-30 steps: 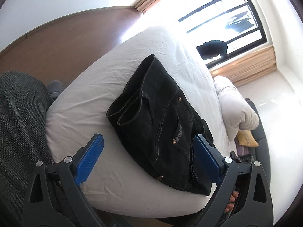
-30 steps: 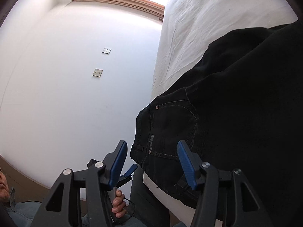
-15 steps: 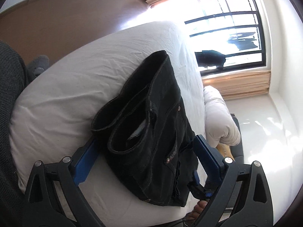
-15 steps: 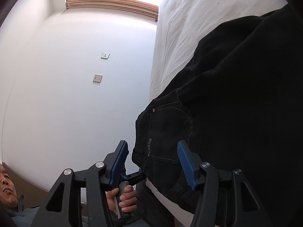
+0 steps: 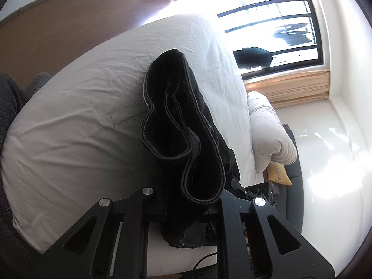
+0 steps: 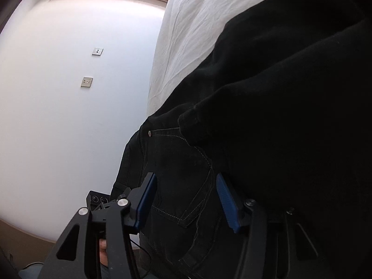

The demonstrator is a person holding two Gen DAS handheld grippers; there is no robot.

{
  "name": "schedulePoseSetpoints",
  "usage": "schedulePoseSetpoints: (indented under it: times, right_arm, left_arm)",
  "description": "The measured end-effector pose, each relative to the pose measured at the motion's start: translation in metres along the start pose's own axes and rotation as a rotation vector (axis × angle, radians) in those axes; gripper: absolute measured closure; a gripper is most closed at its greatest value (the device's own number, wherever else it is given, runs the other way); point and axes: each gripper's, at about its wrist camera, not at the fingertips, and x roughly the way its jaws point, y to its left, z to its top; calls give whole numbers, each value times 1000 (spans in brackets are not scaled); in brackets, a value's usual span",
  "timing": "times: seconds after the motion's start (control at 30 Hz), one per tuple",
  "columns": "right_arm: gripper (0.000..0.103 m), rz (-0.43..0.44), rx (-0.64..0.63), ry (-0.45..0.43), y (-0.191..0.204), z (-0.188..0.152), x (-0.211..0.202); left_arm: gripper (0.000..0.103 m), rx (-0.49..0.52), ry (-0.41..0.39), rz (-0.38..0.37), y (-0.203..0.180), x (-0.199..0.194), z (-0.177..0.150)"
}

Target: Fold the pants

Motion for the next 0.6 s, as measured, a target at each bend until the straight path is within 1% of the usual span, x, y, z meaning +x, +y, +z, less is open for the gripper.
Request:
schedulePoseSetpoints:
  times: [0.1,0.17,0.2,0.23,0.33,0.4,0.47,0.57,0.6]
  right_arm:
    - [47,-15,0,-7,3,-2,-5]
    - [43,-19,2,-27,8,-4,-13]
    - [39,-10,0,-39,10,-3,-18]
    - [38,1,-6,-47,13,-4,-25]
    - [38,16,-31,-68,20,-4,-51]
    - [38,34,-49,-96,24,-4,-74]
    - [36,50,-59,-132,26,-4,-101]
    - [32,67,-94,-171,31,-4,-139]
    - [28,66,-105,-177,33,-5,-149]
  left_arm:
    - [91,35,-7,3,-16,-2,0]
    - [91,78,-15,4,-41,-2,-2]
    - [91,109,-15,1,-56,-3,-3]
    - [91,151,-16,-2,-73,-1,-4]
    - [91,342,-7,-16,-135,11,-18]
    - [91,491,18,-23,-178,28,-37]
    - [91,627,63,-21,-210,54,-66]
    - [91,751,170,-11,-229,100,-110]
    - [91,780,203,6,-231,115,-122]
